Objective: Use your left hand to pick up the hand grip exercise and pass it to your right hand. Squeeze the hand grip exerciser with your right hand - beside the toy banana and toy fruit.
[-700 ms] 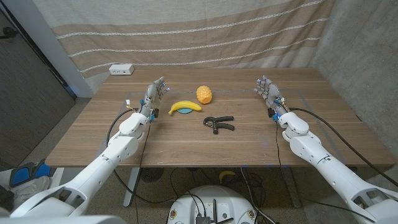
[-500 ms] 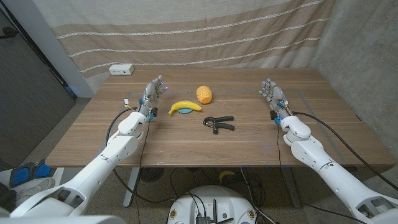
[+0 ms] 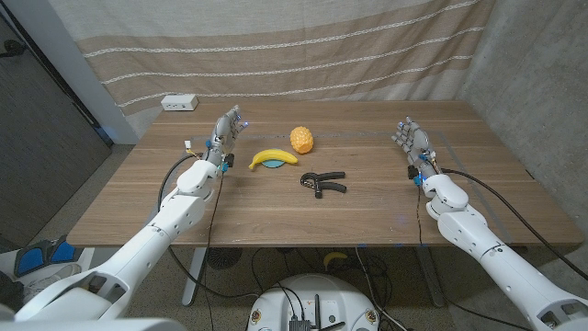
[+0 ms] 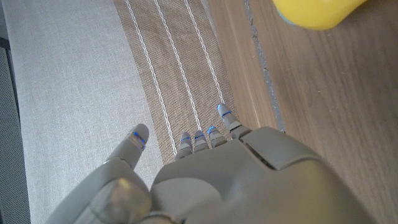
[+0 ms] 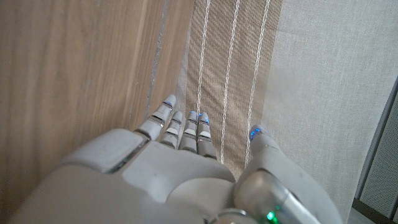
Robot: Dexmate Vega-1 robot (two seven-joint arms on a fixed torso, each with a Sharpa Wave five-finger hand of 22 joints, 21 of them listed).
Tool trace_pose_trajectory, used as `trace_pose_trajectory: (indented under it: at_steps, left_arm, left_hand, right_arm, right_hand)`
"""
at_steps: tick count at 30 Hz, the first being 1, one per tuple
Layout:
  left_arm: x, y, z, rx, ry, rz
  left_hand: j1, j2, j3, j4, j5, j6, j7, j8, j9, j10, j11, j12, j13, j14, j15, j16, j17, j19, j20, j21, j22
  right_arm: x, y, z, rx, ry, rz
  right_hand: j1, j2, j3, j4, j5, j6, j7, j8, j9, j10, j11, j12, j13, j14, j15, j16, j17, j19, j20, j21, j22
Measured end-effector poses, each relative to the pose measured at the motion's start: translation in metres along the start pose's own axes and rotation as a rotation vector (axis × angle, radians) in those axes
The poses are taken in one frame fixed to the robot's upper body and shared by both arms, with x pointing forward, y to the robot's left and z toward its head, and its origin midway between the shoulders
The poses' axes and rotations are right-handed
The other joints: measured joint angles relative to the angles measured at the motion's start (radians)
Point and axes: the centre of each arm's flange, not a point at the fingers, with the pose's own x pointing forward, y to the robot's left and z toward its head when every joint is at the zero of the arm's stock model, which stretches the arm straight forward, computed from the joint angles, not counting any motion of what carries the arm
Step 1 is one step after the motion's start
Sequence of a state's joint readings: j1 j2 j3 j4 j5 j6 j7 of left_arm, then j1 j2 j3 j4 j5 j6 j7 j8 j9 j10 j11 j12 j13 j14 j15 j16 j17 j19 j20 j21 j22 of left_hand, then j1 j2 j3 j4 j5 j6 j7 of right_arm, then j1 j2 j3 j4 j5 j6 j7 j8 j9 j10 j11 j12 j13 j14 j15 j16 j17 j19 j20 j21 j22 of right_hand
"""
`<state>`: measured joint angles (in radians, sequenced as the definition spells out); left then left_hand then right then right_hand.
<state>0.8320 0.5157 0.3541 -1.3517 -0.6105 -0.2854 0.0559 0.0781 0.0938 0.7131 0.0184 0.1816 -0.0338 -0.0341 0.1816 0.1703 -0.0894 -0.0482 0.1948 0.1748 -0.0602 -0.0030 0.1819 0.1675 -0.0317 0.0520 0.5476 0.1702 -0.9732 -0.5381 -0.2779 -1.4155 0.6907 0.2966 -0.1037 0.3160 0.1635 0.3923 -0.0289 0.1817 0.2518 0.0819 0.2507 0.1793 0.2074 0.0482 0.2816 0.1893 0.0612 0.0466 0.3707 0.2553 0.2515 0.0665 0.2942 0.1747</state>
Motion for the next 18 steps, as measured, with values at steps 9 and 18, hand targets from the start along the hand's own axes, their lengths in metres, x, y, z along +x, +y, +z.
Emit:
trace_pose_trajectory:
  at_steps: [9,18]
  left_arm:
    - [0.005,-0.001,0.009,0.034,-0.018,-0.007]
    - [0.015,-0.001,0.029,0.103,-0.073,-0.029]
  left_hand:
    - [0.0,0.0,-0.004,-0.012,0.0,0.033,-0.015,0.007,0.0,0.026,0.005,0.007,0.0,0.047,0.021,0.008,0.003,0.037,0.031,0.0,0.005]
    - [-0.005,0.005,0.0,-0.016,0.0,0.061,-0.018,0.011,0.005,0.054,0.003,0.018,0.0,0.077,0.023,0.015,0.003,0.058,0.035,0.002,0.005]
  right_arm:
    - [-0.002,-0.002,-0.003,0.011,0.003,-0.014]
    - [-0.004,-0.003,-0.006,0.016,0.009,-0.032]
  right_hand:
    - [0.0,0.0,0.008,-0.008,0.002,0.014,0.0,-0.007,0.0,0.011,-0.004,-0.008,0.0,0.009,-0.009,0.005,0.0,0.004,0.004,0.0,0.0]
    - [0.012,0.012,0.017,-0.017,0.008,0.025,0.0,-0.007,0.0,0.014,-0.007,-0.008,0.0,0.017,-0.012,0.007,0.0,0.005,0.005,0.0,0.0]
